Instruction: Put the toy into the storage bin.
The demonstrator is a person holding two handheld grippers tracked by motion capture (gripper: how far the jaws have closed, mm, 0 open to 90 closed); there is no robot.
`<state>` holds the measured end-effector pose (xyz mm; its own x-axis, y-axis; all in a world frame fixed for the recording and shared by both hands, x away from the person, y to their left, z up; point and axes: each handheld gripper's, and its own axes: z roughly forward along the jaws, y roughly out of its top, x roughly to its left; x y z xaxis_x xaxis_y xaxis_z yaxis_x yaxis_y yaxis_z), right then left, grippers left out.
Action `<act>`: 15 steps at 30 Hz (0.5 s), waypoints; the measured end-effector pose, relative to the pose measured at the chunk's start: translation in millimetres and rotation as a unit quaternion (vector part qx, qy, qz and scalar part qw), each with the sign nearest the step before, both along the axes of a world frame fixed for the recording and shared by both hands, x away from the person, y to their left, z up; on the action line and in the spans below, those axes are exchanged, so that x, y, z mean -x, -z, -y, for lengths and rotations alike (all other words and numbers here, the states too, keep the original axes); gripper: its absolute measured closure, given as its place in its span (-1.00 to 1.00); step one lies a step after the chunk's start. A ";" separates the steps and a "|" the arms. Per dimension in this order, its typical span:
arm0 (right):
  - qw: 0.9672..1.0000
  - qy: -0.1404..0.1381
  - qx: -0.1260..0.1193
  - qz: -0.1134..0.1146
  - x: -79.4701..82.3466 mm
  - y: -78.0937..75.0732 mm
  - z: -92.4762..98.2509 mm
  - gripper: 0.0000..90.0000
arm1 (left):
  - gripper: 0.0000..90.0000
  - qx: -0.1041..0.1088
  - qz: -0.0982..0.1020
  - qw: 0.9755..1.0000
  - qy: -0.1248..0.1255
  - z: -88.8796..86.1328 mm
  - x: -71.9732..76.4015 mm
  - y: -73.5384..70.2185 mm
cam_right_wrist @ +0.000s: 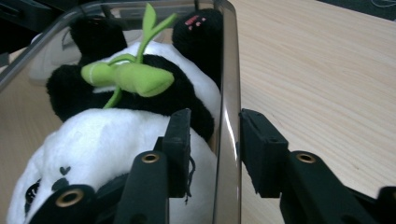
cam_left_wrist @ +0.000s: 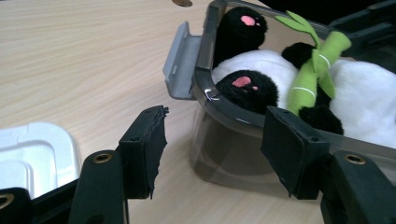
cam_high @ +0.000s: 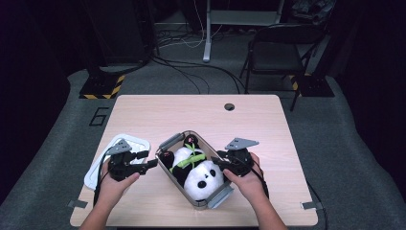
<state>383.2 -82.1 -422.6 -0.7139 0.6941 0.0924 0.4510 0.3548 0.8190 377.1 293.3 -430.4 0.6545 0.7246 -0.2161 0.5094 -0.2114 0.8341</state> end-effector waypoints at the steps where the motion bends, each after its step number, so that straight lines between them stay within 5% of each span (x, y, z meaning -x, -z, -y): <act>1: 1.000 0.003 -0.001 0.000 0.7 -0.2 0.9 0.38 | -0.13 -0.001 0.000 1.000 0.002 2.1 -4.4 0.6; 7: 1.000 0.021 -0.008 0.002 6.3 -0.1 12.8 0.40 | -0.12 -0.006 -0.001 1.000 0.008 13.0 -15.5 5.6; 15: 1.000 0.020 -0.008 -0.002 14.4 -1.7 18.3 0.35 | -0.10 -0.003 -0.007 1.000 0.026 18.8 -5.9 7.9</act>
<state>368.8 -100.4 -420.9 -0.6846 0.7211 0.1069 0.4684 0.3228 0.8225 383.0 274.5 -438.4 0.6889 0.6904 -0.2210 0.5085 -0.2430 0.8260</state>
